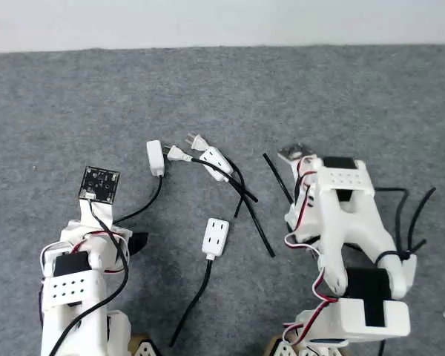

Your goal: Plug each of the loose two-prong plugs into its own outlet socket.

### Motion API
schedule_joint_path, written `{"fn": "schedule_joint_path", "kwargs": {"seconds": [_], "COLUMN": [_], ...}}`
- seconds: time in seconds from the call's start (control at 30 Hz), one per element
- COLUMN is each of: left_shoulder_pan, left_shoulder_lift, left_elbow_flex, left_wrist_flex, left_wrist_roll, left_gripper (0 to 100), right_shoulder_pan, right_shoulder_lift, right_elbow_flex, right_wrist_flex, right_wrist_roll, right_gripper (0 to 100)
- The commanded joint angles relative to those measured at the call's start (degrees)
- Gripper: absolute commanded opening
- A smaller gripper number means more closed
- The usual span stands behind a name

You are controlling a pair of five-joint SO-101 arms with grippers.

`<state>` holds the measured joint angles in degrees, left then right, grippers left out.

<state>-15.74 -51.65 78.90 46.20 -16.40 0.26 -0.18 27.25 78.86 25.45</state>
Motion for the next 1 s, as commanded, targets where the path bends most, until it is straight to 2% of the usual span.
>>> {"fn": "schedule_joint_path", "kwargs": {"seconds": [0.0, 0.17, 0.33, 0.53, 0.97], "left_shoulder_pan": [0.4, 0.4, 0.4, 0.4, 0.4], "left_shoulder_lift": [-1.0, -1.0, -1.0, -1.0, -1.0], "left_elbow_flex": [-0.3, -0.3, -0.3, -0.3, -0.3], "left_wrist_flex": [-1.3, -1.3, -1.3, -1.3, -1.3], "left_wrist_roll": [-0.6, -0.6, -0.6, -0.6, -0.6], "left_gripper": [35, 35, 35, 35, 35], "right_shoulder_pan": [-0.3, 2.5, 3.6, 1.2, -0.5], "right_shoulder_lift": [-2.9, -2.2, 1.5, 6.4, 14.5], "right_elbow_flex": [-8.8, -13.5, -9.2, -6.4, -6.7], "right_wrist_flex": [3.6, 2.9, -2.5, -3.0, -6.9], "right_wrist_roll": [5.3, 8.4, 12.2, 16.4, 16.7], "right_gripper": [0.9, 0.9, 1.8, 17.3, 17.7]}}
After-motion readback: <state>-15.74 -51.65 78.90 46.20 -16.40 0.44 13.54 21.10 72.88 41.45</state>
